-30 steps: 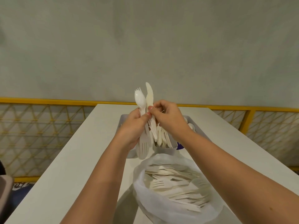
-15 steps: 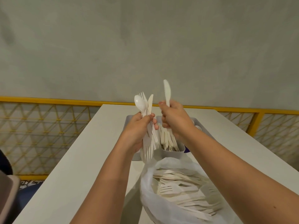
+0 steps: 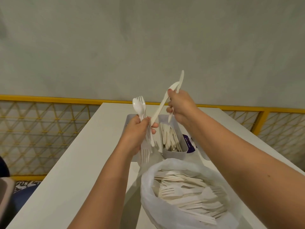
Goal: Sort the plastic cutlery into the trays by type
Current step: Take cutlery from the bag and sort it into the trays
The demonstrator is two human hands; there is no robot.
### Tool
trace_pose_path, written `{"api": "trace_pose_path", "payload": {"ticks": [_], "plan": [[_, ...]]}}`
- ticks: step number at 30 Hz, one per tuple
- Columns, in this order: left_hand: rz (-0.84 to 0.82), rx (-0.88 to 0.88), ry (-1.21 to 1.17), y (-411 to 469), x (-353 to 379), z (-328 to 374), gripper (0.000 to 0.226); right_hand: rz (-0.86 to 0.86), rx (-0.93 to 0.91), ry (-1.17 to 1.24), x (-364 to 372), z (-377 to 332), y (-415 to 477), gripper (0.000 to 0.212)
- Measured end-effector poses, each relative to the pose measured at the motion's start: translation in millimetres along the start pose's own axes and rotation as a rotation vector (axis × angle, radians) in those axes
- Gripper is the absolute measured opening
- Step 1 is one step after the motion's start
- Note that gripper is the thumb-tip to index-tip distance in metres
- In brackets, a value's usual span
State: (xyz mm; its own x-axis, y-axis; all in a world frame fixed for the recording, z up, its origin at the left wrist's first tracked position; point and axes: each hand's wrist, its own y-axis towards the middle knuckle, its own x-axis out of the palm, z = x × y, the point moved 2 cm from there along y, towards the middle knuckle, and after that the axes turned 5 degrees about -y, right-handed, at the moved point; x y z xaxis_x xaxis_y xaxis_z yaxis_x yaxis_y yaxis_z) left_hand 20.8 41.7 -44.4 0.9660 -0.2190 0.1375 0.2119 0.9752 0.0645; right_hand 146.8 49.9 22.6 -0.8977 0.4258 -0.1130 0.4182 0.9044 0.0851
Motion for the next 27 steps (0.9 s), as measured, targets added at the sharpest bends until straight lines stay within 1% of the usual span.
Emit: {"api": "trace_pose_path", "payload": {"ticks": [3,5,6,8,10,12,14,16,17,18,20,22,24,27], "plan": [[0.058,-0.065,-0.102,5,-5,-5,0.024,0.013,0.082,0.073,-9,-3,15,0.029],[0.065,-0.109,-0.208,8,-10,-6,0.019,-0.014,0.142,0.118,-14,0,20,0.022],[0.052,-0.139,-0.277,10,-12,-6,0.016,-0.028,0.172,0.093,-16,4,23,0.017],[0.010,-0.228,-0.446,12,-17,-6,0.012,-0.045,0.245,-0.042,-21,19,29,0.014],[-0.039,-0.315,-0.613,13,-19,-6,0.019,-0.111,0.325,-0.236,-23,40,37,0.013],[-0.051,-0.338,-0.685,13,-21,-6,0.026,-0.180,0.383,-0.417,-24,59,41,0.019],[-0.061,-0.326,-0.680,12,-20,-5,0.031,-0.209,0.389,-0.532,-21,70,44,0.020],[-0.060,-0.308,-0.673,12,-20,-5,0.037,-0.240,0.338,-0.667,-17,73,40,0.018],[-0.056,-0.299,-0.669,13,-19,-5,0.038,-0.248,0.287,-0.771,-15,73,39,0.019],[-0.056,-0.292,-0.660,13,-19,-5,0.036,-0.253,0.219,-0.878,-13,72,39,0.021],[-0.063,-0.282,-0.656,14,-17,-6,0.029,-0.233,0.115,-0.987,-12,72,38,0.031],[-0.059,-0.288,-0.659,14,-15,-7,0.023,-0.218,0.052,-1.008,-10,71,38,0.039],[-0.048,-0.300,-0.659,15,-13,-9,0.016,-0.234,-0.039,-0.923,-9,66,35,0.041],[-0.026,-0.308,-0.665,17,-13,-12,0.012,-0.254,-0.264,-0.748,-4,53,20,0.026]]}}
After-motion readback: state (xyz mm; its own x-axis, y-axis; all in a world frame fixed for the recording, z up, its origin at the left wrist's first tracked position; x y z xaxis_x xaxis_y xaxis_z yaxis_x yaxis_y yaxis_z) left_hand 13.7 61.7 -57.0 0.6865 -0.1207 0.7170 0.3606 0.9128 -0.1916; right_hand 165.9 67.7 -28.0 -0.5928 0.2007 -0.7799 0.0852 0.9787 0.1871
